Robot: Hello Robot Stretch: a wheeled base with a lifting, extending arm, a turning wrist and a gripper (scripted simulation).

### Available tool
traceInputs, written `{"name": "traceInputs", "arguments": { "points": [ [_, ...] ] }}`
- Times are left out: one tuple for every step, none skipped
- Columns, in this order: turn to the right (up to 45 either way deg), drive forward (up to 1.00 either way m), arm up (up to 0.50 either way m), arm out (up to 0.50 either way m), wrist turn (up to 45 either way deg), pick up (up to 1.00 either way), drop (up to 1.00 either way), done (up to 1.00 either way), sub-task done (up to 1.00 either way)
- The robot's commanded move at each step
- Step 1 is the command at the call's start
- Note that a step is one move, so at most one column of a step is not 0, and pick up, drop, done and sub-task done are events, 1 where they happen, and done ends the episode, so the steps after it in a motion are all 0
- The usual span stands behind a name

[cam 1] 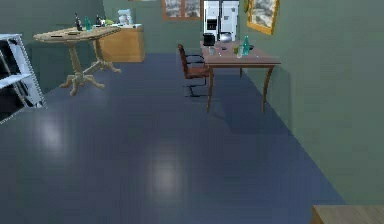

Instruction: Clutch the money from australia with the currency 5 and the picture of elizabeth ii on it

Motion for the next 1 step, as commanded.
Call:
{"name": "traceInputs", "arguments": {
  "points": [
    [0.0,0.0,0.0,0.0,45.0,0.0,0.0,0.0,0.0]
  ]
}}
